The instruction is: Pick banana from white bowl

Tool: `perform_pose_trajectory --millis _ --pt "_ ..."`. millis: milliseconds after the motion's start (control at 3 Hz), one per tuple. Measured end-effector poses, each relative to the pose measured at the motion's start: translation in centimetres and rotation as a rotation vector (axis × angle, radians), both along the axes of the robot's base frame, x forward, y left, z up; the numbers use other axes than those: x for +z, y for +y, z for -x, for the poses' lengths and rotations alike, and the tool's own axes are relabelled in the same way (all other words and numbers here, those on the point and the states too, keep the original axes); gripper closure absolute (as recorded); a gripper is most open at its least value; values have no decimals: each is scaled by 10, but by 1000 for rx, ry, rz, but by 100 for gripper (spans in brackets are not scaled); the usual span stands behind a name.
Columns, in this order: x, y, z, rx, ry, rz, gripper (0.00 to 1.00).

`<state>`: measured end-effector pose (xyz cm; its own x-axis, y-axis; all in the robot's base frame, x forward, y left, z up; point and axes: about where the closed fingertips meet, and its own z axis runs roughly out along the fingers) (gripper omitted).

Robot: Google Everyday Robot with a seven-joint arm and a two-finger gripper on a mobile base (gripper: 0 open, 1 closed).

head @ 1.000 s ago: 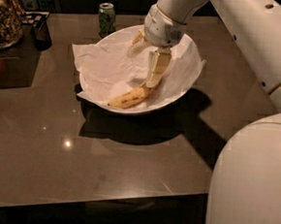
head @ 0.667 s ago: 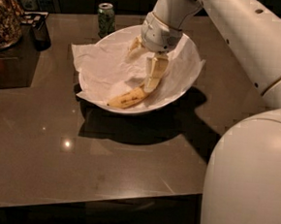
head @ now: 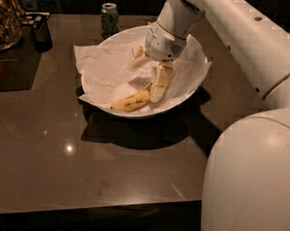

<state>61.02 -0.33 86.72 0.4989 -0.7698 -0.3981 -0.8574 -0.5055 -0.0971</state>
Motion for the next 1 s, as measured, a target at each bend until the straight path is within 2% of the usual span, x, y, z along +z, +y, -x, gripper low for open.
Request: perform_pose_trajectory --millis 1000 --pt "-13 -7 -3 -3 23 -9 29"
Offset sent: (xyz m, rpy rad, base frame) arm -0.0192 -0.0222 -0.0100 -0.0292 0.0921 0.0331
